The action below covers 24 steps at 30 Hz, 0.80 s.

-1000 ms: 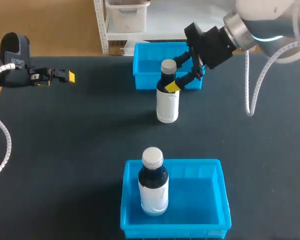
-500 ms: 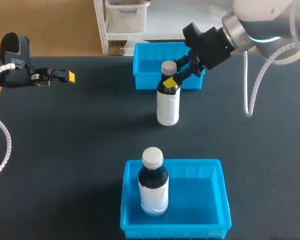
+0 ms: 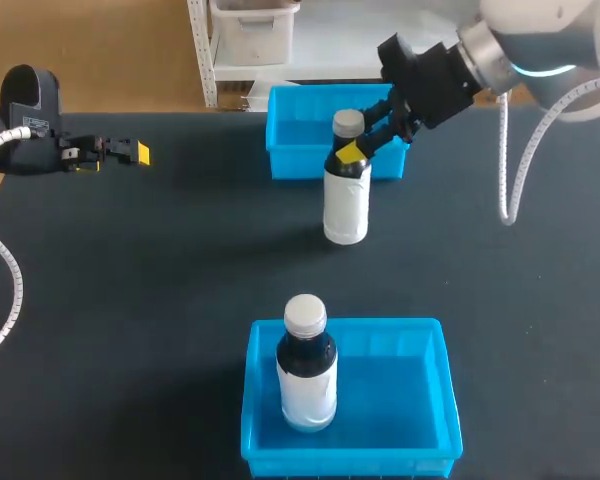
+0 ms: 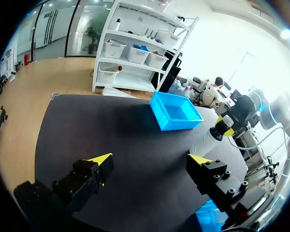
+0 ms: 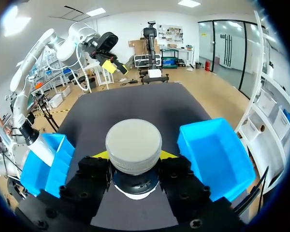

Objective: Pick up the bottle, and place it in the far bin if it is heavy, or in the near bin if it is light.

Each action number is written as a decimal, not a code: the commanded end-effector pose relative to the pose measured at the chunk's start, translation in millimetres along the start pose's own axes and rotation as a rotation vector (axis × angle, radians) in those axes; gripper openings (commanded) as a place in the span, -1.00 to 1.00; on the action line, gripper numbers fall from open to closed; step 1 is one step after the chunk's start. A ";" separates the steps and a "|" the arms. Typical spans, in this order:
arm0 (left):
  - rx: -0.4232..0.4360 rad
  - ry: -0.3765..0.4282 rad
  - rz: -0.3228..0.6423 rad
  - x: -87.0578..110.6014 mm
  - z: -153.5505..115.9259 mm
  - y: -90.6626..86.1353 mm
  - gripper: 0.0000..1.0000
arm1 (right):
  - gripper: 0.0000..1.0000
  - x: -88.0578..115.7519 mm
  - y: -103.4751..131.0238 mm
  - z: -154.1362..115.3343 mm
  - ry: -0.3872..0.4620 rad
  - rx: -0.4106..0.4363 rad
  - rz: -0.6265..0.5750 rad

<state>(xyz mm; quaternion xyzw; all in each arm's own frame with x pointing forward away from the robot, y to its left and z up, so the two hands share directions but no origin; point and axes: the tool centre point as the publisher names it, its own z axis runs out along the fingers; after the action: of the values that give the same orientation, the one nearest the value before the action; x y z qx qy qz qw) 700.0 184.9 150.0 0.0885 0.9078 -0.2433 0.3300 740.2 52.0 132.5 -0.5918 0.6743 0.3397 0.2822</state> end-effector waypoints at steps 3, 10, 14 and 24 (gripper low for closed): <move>0.000 0.000 0.000 0.0 0.0 0.0 1.00 | -1.00 -1.3 13.8 -32.4 0.005 0.061 0.008; 0.000 0.000 0.000 0.0 0.0 0.0 1.00 | -1.00 -3.1 20.2 -64.4 0.005 0.118 0.014; 0.000 0.000 0.000 0.0 0.0 0.0 1.00 | -1.00 -4.3 27.6 -84.9 0.003 0.154 0.010; 0.000 0.000 0.000 0.0 0.0 0.0 1.00 | -1.00 -3.3 57.9 -135.6 0.001 0.243 -0.007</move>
<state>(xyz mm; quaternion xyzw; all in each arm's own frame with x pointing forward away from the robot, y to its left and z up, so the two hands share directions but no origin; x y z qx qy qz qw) 700.0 184.9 150.0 0.0885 0.9078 -0.2433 0.3300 710.0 -31.5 210.5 -0.5767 0.6916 0.2972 0.3175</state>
